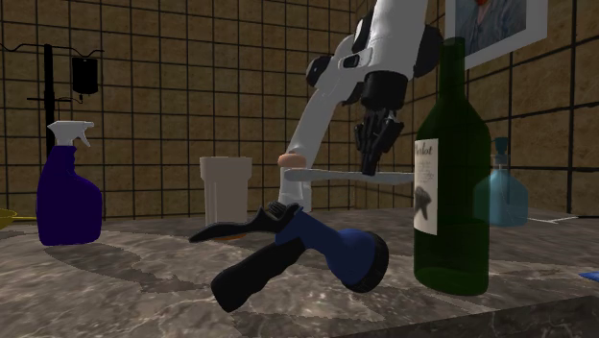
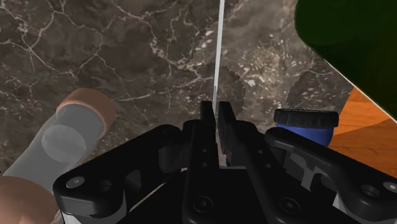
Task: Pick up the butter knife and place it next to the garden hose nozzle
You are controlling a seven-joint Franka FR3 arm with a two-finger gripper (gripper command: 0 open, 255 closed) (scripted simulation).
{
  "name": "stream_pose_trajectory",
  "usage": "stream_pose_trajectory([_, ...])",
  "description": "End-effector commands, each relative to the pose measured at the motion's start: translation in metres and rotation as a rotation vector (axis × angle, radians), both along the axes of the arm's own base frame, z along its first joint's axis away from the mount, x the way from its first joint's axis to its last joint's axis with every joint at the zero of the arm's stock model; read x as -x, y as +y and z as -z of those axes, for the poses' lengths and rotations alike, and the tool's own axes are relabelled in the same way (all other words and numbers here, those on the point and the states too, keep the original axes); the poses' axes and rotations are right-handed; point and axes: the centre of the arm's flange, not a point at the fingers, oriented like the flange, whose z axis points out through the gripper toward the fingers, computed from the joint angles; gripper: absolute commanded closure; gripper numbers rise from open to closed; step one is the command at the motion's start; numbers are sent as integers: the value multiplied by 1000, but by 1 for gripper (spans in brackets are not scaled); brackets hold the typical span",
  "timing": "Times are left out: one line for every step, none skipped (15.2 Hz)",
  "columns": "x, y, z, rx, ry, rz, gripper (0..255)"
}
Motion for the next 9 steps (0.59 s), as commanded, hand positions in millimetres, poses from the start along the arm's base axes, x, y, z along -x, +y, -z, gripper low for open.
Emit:
stream_pose_trajectory([0, 0, 11, 0, 0, 0, 255])
stream_pose_trajectory([0, 0, 16, 0, 0, 0, 255])
stream_pose_trajectory([0, 0, 21, 0, 0, 0, 255])
stream_pose_trajectory([0, 0, 26, 0, 0, 0, 255])
stream_pose_trajectory([0, 0, 32, 0, 0, 0, 255])
stream_pose_trajectory([0, 0, 37, 0, 0, 0, 255])
stream_pose_trajectory([0, 0, 42, 0, 0, 0, 255])
stream_pose_trajectory([0, 0, 48, 0, 0, 0, 255])
stream_pose_trajectory([0, 0, 53, 0, 0, 0, 255])
